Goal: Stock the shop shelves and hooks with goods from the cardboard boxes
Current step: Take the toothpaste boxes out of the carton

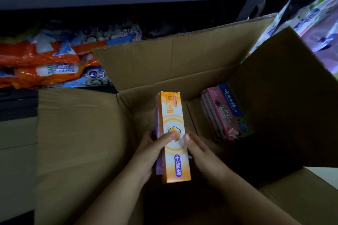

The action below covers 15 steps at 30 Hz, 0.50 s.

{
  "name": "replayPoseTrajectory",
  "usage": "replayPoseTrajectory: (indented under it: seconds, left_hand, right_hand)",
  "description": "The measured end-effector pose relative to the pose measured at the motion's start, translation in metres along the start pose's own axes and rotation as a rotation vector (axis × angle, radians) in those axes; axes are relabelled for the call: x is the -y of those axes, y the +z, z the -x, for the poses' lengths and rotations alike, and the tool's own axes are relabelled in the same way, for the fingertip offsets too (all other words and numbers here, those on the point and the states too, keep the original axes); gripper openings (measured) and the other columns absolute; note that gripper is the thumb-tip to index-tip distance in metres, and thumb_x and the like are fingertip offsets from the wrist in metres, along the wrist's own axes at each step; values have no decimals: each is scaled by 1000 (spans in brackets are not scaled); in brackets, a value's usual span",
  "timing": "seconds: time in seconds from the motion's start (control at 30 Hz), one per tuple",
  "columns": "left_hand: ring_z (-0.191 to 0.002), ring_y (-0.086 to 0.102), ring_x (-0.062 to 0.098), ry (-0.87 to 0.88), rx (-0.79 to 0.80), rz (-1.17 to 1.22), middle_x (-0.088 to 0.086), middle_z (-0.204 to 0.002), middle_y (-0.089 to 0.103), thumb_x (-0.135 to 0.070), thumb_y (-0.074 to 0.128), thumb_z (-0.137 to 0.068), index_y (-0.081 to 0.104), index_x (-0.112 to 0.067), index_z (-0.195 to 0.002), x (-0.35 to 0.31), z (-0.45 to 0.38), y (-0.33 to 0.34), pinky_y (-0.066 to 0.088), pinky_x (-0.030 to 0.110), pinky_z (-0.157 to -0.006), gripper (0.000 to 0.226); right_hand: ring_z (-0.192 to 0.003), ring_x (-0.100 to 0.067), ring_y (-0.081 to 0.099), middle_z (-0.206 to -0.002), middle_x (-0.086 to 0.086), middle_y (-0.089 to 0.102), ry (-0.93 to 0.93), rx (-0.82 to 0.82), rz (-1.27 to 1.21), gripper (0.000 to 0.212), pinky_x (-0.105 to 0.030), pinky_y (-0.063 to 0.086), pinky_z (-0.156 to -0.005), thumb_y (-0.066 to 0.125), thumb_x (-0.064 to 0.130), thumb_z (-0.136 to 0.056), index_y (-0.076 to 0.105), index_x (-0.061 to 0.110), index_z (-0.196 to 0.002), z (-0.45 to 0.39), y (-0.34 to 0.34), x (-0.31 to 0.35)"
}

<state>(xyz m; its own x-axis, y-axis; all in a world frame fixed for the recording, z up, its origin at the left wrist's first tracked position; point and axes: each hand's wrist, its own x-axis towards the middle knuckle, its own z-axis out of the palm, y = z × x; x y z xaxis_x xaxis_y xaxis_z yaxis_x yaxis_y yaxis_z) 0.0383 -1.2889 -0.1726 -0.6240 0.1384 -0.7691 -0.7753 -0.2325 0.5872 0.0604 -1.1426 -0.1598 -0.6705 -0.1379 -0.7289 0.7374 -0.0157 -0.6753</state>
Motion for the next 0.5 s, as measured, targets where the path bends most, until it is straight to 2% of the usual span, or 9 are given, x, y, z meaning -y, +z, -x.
replayPoseTrajectory:
  seconds: [0.07, 0.17, 0.23, 0.3, 0.37, 0.5]
  left_hand:
    - [-80, 73, 24, 22, -35, -24, 5, -101, 71, -40, 78, -53, 51, -30, -107, -1, 1, 1, 59, 36, -63, 61]
    - [-88, 72, 24, 52, -62, -50, 2, -108, 69, -50, 76, -49, 49, -29, -119, -1, 2, -1, 59, 43, -72, 79]
    - [-83, 73, 23, 70, -67, -28, 2, -106, 71, -44, 74, -58, 50, -25, -121, -2, 3, -3, 59, 39, -67, 70]
    - [-83, 73, 26, 108, -67, 27, 7, -104, 72, -28, 73, -72, 52, -19, -122, -6, 2, -5, 59, 39, -65, 55]
    - [-86, 71, 31, 147, -62, 61, 12, -104, 72, -17, 71, -79, 53, -16, -121, -15, 3, -6, 59, 44, -70, 46]
    - [-85, 72, 30, 184, -40, 31, 9, -101, 73, -28, 75, -69, 55, -24, -116, -43, 23, -3, 57, 50, -78, 51]
  right_hand:
    - [-88, -14, 72, -95, 5, 75, -14, 62, -8, 42, -27, 57, -75, 66, 42, -76, 53, 32, -114, 4, 9, -6]
    - [-87, -12, 72, -94, 7, 75, -37, 17, -32, 34, -28, 58, -80, 71, 35, -77, 57, 29, -107, 7, 12, -11]
    - [-91, -15, 72, -99, 3, 75, -21, -15, -68, 46, -35, 57, -83, 71, 39, -71, 58, 24, -112, 10, 9, -8]
    - [-89, -18, 72, -99, -2, 75, -68, -73, -112, 39, -33, 58, -75, 68, 29, -79, 59, 18, -114, 15, 3, -2]
    - [-87, -21, 73, -97, -4, 75, -101, -121, -155, 33, -31, 58, -67, 65, 23, -83, 59, 17, -115, 22, -5, 11]
    - [-74, -12, 73, -80, 10, 75, -130, -178, -148, 28, -28, 57, -56, 66, 29, -78, 56, 30, -104, 45, -9, 47]
